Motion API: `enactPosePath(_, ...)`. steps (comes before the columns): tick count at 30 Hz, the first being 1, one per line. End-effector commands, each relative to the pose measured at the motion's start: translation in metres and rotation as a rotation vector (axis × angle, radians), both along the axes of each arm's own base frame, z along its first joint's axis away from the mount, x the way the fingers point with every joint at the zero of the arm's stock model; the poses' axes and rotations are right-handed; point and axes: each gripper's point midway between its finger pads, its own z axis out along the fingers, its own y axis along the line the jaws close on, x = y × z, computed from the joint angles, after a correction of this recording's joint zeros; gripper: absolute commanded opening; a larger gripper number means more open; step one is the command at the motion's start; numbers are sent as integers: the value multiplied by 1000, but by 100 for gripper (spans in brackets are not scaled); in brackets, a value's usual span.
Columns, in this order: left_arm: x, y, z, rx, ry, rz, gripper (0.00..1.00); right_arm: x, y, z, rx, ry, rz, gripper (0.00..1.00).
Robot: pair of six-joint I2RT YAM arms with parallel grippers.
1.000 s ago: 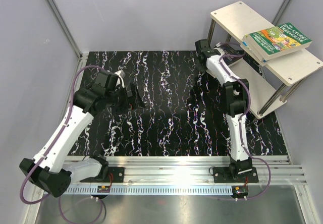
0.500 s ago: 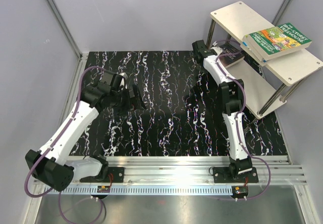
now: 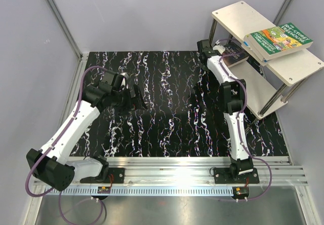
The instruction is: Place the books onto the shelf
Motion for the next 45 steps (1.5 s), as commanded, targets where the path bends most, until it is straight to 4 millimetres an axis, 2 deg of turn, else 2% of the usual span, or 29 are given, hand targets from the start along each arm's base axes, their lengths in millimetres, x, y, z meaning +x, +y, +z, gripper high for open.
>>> enactPosePath(1, 6, -4, 8, -21, -39, -19, 99, 28, -3, 41, 62, -170, 64, 0)
enactPosePath(3, 7, -5, 8, -27, -40, -21, 99, 23, 27, 56, 154, -200, 159, 0)
enactPosePath(4, 8, -6, 9, -31, -41, -24, 99, 16, 39, 47, 179, -192, 195, 0)
enactPosePath(5, 9, -7, 11, -35, -47, -25, 99, 10, 58, 62, 218, -210, 257, 0)
enactPosePath(6, 9, -7, 12, -35, -53, -27, 99, -6, 79, 49, 231, -172, 312, 0)
enactPosePath(8, 9, -7, 14, -37, -56, -27, 99, -24, 111, 56, 249, -174, 408, 0)
enactPosePath(9, 10, -6, 17, -39, -66, -28, 99, -46, 136, 58, 251, -157, 467, 0)
enactPosePath(10, 10, -6, 18, -41, -73, -29, 99, -56, 147, 61, 247, -155, 500, 0)
enactPosePath(11, 10, -6, 19, -42, -77, -29, 99, -66, 155, 80, 233, -179, 529, 0)
enactPosePath(12, 10, -5, 21, -45, -85, -28, 99, -82, 163, 71, 221, -148, 556, 0)
enactPosePath(14, 10, -7, 24, -58, -93, -33, 99, -106, 182, 90, 189, -165, 609, 1)
enactPosePath(15, 10, -6, 25, -61, -97, -35, 99, -117, 184, 85, 183, -143, 625, 3)
enactPosePath(18, 10, -8, 28, -79, -106, -42, 99, -147, 200, 93, 167, -118, 701, 15)
enactPosePath(21, 11, -7, 31, -81, -126, -48, 99, -186, 213, 107, 131, -104, 803, 44)
enactPosePath(22, 12, -5, 33, -77, -138, -45, 99, -196, 216, 112, 116, -109, 838, 69)
enactPosePath(23, 13, -2, 35, -69, -149, -41, 99, -209, 218, 134, 124, -143, 872, 78)
enactPosePath(24, 14, 0, 36, -63, -157, -38, 99, -226, 227, 140, 120, -143, 911, 88)
enactPosePath(26, 17, 10, 38, -29, -175, -20, 99, -251, 224, 171, 109, -176, 940, 98)
enactPosePath(28, 18, 17, 40, -4, -192, -6, 99, -280, 228, 195, 94, -201, 981, 100)
enactPosePath(30, 18, 23, 46, 8, -228, 2, 99, -303, 219, 241, 97, -297, 984, 100)
enactPosePath(32, 19, 29, 50, 24, -261, 18, 99, -325, 197, 277, 124, -369, 966, 100)
enactPosePath(34, 15, 36, 49, 47, -269, 36, 99, -339, 177, 285, 125, -382, 950, 100)
enactPosePath(35, 14, 38, 49, 52, -272, 44, 99, -351, 158, 303, 130, -433, 927, 100)
enactPosePath(37, 9, 44, 49, 56, -299, 68, 99, -364, 133, 295, 128, -406, 865, 100)
enactPosePath(38, 7, 46, 48, 53, -303, 86, 99, -370, 110, 302, 115, -437, 794, 100)
enactPosePath(40, 1, 54, 47, 56, -335, 114, 99, -380, 86, 288, 103, -403, 720, 100)
enactPosePath(41, 0, 55, 46, 55, -342, 125, 99, -388, 70, 295, 107, -440, 691, 100)
enactPosePath(42, -3, 56, 45, 54, -346, 127, 99, -392, 64, 286, 102, -428, 683, 100)
enactPosePath(45, -13, 62, 37, 59, -342, 138, 99, -407, 46, 294, 164, -490, 637, 100)
